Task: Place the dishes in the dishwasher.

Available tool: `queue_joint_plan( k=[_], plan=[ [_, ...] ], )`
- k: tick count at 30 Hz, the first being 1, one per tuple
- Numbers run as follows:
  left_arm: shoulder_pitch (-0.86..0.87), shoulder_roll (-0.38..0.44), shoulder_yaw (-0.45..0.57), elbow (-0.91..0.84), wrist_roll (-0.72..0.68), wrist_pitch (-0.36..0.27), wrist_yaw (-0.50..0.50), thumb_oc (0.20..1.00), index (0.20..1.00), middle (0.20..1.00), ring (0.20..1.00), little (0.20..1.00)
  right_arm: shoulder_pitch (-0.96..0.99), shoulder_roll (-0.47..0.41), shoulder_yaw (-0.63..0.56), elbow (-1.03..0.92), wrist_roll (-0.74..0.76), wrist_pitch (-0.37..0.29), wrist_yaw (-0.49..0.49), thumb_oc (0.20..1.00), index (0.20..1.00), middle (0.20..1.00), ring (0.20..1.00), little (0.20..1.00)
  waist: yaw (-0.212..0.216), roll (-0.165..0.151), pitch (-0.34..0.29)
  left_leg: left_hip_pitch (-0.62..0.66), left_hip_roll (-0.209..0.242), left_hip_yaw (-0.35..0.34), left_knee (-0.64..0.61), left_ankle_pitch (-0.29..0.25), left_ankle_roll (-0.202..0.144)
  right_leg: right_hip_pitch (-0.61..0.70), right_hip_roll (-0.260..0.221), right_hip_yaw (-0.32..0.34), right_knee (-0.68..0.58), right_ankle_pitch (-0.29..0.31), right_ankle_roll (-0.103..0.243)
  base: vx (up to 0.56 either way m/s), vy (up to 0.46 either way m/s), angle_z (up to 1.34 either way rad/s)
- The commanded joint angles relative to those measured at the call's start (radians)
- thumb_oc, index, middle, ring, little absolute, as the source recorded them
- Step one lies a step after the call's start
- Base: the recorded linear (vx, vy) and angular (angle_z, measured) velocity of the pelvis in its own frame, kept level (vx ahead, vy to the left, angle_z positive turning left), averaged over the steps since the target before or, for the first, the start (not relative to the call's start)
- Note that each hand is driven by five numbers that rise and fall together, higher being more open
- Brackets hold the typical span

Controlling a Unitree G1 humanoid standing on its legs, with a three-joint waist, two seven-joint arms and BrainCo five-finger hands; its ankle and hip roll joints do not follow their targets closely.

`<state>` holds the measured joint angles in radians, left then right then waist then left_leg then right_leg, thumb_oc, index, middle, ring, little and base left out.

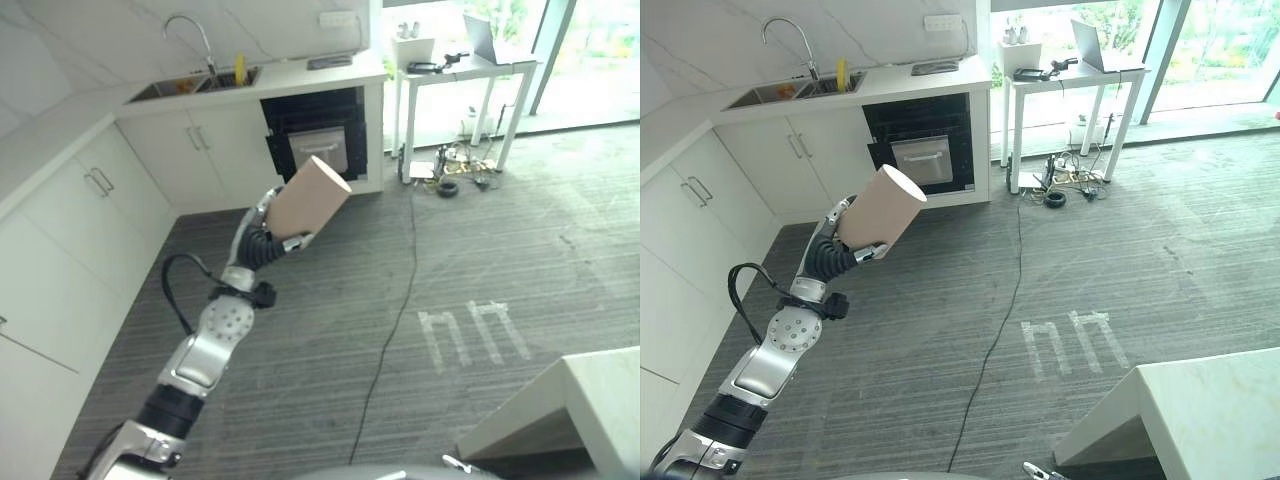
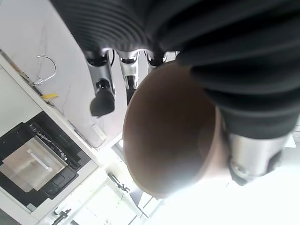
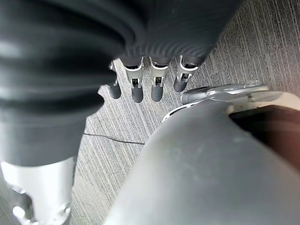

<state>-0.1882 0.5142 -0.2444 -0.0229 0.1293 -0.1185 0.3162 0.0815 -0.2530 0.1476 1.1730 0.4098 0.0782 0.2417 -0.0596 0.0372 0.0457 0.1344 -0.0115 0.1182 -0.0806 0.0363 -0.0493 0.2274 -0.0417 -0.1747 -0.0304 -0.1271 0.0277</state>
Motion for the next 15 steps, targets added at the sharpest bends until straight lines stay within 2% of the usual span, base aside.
queue_joint_plan(
  k=[1,4,6,7,8,9,11,12,13,15],
  plan=[
    [-0.062,0.022,0.087,-0.019,-0.016,-0.031,0.058,0.2,0.2,0.2,0.2,0.2,-0.044,0.013,0.023,0.042,-0.027,0.007,0.034,1.0,1.0,1.0,1.0,1.0,0.023,-0.047,0.017,-0.064,0.033,0.046,0.271,-0.178,0.043,-0.101,-0.008,0.041,0.076,0.034,0.029,0.01,-0.121,0.1],
    [-0.047,0.014,0.108,-0.026,-0.012,-0.048,0.066,0.2,0.2,0.2,0.2,0.2,-0.053,-0.004,0.032,0.016,0.002,0.004,0.037,1.0,1.0,1.0,1.0,1.0,0.045,-0.069,0.06,-0.234,0.027,0.008,0.583,-0.128,0.036,-0.105,-0.005,0.043,0.101,0.03,-0.012,-0.01,-0.126,0.31],
    [-0.034,0.011,0.126,-0.022,-0.019,-0.067,0.059,0.2,0.2,0.2,0.2,0.2,-0.054,-0.012,0.027,0.012,0.01,0.0,0.033,1.0,1.0,1.0,1.0,1.0,0.052,-0.065,0.076,-0.304,0.034,0.007,0.657,-0.085,0.027,-0.105,0.008,0.041,0.112,0.026,-0.027,0.09,-0.023,0.37],
    [-0.028,0.01,0.136,-0.013,-0.025,-0.085,0.052,0.2,0.2,0.2,0.2,0.2,-0.055,-0.017,0.015,0.015,0.024,-0.006,0.03,1.0,1.0,1.0,1.0,1.0,0.053,-0.053,0.083,-0.311,0.06,0.026,0.59,-0.039,0.01,-0.096,0.025,0.037,0.115,0.012,-0.028,0.21,0.091,0.22],
    [-0.025,0.01,0.138,-0.009,-0.026,-0.094,0.051,0.2,0.2,0.2,0.2,0.2,-0.058,-0.018,0.008,0.018,0.025,-0.006,0.031,1.0,1.0,1.0,1.0,1.0,0.053,-0.046,0.085,-0.301,0.073,0.034,0.532,-0.019,0.002,-0.091,0.031,0.036,0.118,0.003,-0.026,0.39,0.258,0.33],
    [-0.018,0.01,0.134,-0.009,-0.027,-0.108,0.054,0.2,0.2,0.2,0.2,0.2,-0.061,-0.021,-0.006,0.019,0.022,-0.003,0.026,1.0,1.0,1.0,1.0,1.0,0.056,-0.027,0.089,-0.287,0.114,0.045,0.328,0.058,-0.025,-0.067,0.039,0.031,0.115,-0.019,-0.019,0.41,0.316,0.41],
    [-0.019,0.003,0.117,-0.001,-0.028,-0.121,0.066,0.2,0.2,0.2,0.2,0.2,-0.056,-0.028,-0.012,0.022,0.034,0.0,0.02,1.0,1.0,1.0,1.0,1.0,0.06,-0.02,0.092,-0.295,0.154,0.048,0.191,0.142,-0.055,-0.04,0.027,0.017,0.104,-0.025,-0.009,0.39,0.289,0.3],
    [-0.021,0.0,0.112,0.004,-0.028,-0.127,0.068,0.2,0.2,0.2,0.2,0.2,-0.054,-0.032,-0.015,0.026,0.04,0.0,0.021,1.0,1.0,1.0,1.0,1.0,0.059,-0.02,0.093,-0.299,0.165,0.058,0.169,0.154,-0.062,-0.032,0.019,0.007,0.101,-0.027,-0.005,0.42,0.311,0.05],
    [-0.03,-0.006,0.099,0.025,-0.021,-0.146,0.072,0.2,0.2,0.2,0.2,0.2,-0.048,-0.035,-0.017,0.033,0.051,-0.001,0.019,1.0,1.0,1.0,1.0,1.0,0.053,-0.02,0.085,-0.295,0.18,0.106,0.149,0.123,-0.058,-0.019,-0.007,-0.024,0.109,-0.041,0.011,0.41,0.299,-0.08],
    [-0.031,-0.008,0.085,0.032,-0.01,-0.141,0.071,0.2,0.2,0.2,0.2,0.2,-0.045,-0.027,-0.02,0.04,0.067,0.005,0.006,1.0,1.0,1.0,1.0,1.0,0.057,-0.024,0.081,-0.275,0.159,0.097,0.153,0.076,-0.042,-0.005,-0.034,-0.021,0.14,-0.067,0.026,0.42,0.291,0.03]
  ],
)
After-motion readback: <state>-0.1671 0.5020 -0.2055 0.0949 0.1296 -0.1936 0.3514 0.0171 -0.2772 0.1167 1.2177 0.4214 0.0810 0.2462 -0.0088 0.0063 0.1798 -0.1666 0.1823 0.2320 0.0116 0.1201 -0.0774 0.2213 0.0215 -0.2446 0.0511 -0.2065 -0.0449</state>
